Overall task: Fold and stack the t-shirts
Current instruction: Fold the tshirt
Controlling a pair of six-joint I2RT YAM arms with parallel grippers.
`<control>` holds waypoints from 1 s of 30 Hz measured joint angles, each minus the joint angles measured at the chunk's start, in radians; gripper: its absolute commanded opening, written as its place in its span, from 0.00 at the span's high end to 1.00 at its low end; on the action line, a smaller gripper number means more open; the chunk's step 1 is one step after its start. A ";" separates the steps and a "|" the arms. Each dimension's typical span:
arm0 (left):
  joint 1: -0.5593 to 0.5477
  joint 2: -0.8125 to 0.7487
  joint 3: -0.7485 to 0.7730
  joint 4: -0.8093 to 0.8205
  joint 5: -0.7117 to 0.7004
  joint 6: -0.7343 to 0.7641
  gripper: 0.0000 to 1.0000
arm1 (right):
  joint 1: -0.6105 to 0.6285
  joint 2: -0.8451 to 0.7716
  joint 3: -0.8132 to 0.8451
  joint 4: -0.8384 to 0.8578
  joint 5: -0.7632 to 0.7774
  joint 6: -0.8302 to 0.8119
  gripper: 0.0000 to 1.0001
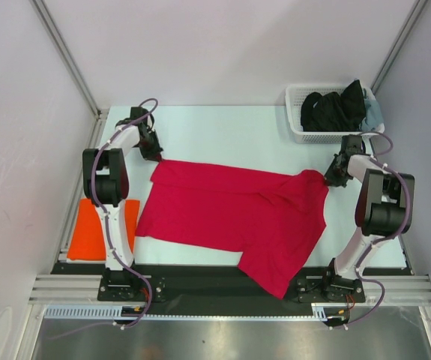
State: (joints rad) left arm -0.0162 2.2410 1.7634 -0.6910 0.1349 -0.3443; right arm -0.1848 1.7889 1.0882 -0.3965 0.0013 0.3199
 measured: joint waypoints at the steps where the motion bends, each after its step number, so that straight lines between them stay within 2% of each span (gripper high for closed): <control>1: 0.000 0.000 0.000 0.004 0.000 -0.008 0.98 | 0.000 0.016 0.018 0.009 0.016 -0.002 0.93; 2: 0.000 0.000 0.000 0.008 0.001 -0.018 0.86 | 0.000 0.035 0.042 0.012 0.027 -0.003 0.86; 3: 0.000 0.000 0.000 0.012 0.000 -0.024 0.74 | 0.001 0.051 0.063 0.008 0.035 -0.004 0.69; 4: -0.001 0.000 -0.002 0.020 -0.002 -0.034 0.55 | 0.002 0.072 0.092 0.002 0.042 -0.004 0.64; 7: -0.009 -0.032 -0.030 0.048 -0.034 -0.058 0.38 | 0.003 0.117 0.180 -0.048 0.080 -0.024 0.49; 9: -0.023 -0.102 -0.099 0.050 -0.098 -0.058 0.38 | 0.003 0.102 0.193 -0.093 0.105 -0.026 0.42; 12: -0.066 -0.277 -0.249 0.050 -0.189 -0.056 0.41 | 0.018 0.017 0.187 -0.182 0.133 -0.027 0.42; 15: -0.158 -0.546 -0.441 0.072 -0.201 -0.056 0.46 | 0.079 -0.146 0.150 -0.230 0.138 -0.021 0.43; 18: -0.273 -0.790 -0.593 0.110 -0.141 -0.060 0.53 | 0.248 -0.336 0.097 -0.246 0.134 0.001 0.45; 19: -0.307 -0.846 -0.637 0.126 -0.113 -0.061 0.57 | 0.320 -0.385 0.076 -0.238 0.130 0.006 0.45; 21: -0.359 -0.916 -0.708 0.132 -0.058 -0.066 0.58 | 0.463 -0.438 0.031 -0.219 0.112 0.019 0.49; 24: -0.403 -0.953 -0.791 0.117 0.007 -0.064 0.58 | 0.573 -0.408 -0.035 -0.189 0.091 0.042 0.52; 30: -0.414 -1.044 -0.866 0.060 0.065 -0.039 0.60 | 0.660 -0.187 -0.093 -0.159 0.108 0.069 0.66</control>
State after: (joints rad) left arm -0.4301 1.1965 0.8978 -0.6315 0.1997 -0.3828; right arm 0.4747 1.6024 0.9955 -0.5556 0.1093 0.3885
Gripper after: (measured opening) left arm 0.405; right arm 0.372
